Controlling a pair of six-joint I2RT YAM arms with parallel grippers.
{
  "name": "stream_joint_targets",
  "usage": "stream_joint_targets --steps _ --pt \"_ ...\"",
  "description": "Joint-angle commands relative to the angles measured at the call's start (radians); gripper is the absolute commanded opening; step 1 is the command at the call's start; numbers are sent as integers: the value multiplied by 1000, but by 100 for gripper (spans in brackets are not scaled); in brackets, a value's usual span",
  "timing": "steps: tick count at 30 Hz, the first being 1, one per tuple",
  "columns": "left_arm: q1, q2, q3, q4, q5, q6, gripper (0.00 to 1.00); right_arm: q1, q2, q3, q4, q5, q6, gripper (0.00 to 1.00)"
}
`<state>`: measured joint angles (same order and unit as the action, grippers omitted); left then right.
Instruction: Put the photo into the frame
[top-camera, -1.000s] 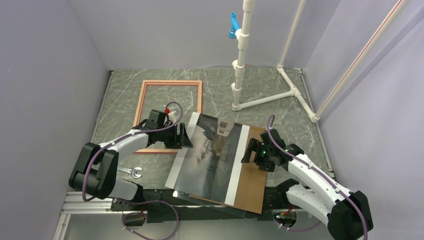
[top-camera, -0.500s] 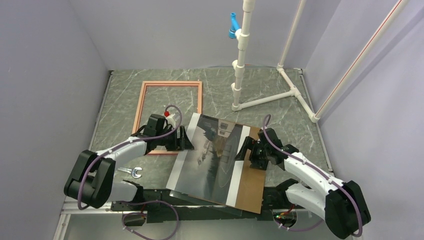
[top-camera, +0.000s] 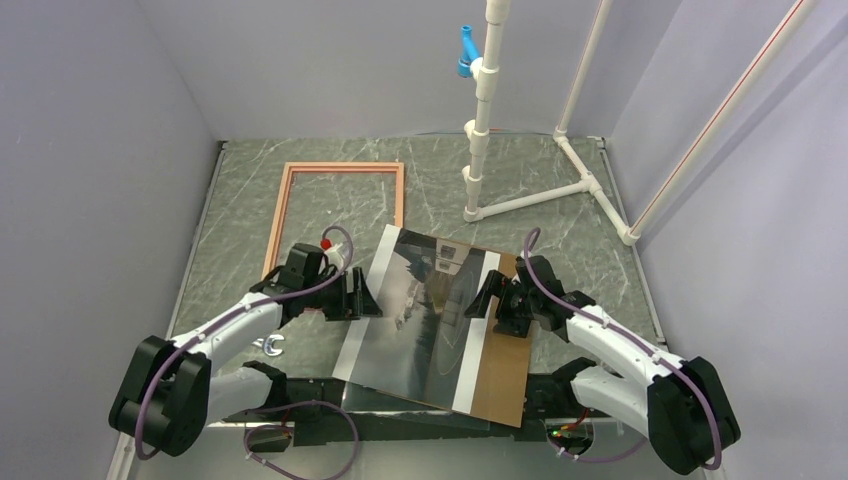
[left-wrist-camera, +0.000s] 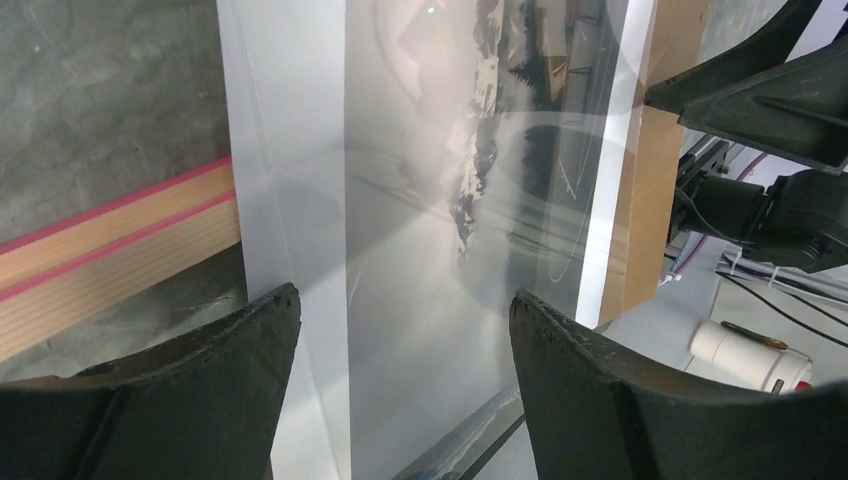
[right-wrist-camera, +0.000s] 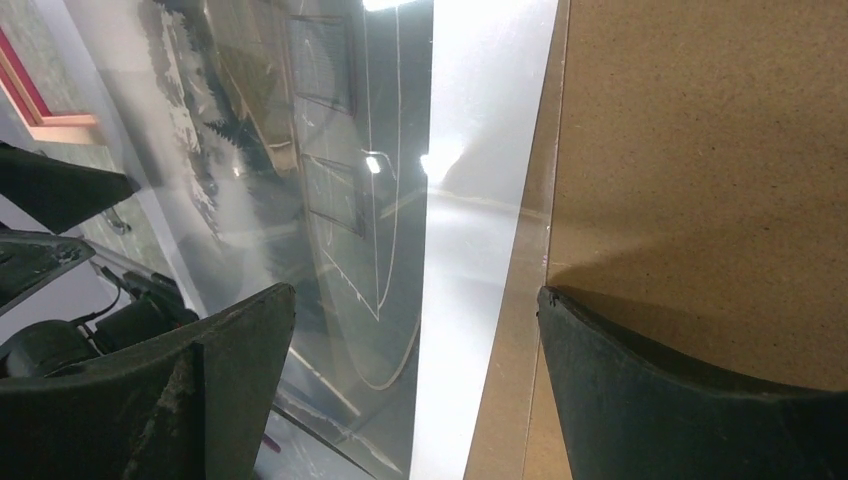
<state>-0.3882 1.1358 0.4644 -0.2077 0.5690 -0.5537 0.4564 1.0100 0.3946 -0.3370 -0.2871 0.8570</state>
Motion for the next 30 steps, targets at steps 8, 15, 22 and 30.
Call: stream_joint_targets --steps 8,15,22,30 --pt "35 -163 24 -60 71 -77 78 6 22 -89 194 -105 -17 93" --pt "66 -237 -8 94 242 -184 78 5 -53 -167 345 -187 16 94" --pt "68 -237 38 -71 143 -118 77 5 -105 -199 425 -215 36 94" --pt "68 -208 61 -196 2 -42 76 5 -123 -223 470 -226 49 94"
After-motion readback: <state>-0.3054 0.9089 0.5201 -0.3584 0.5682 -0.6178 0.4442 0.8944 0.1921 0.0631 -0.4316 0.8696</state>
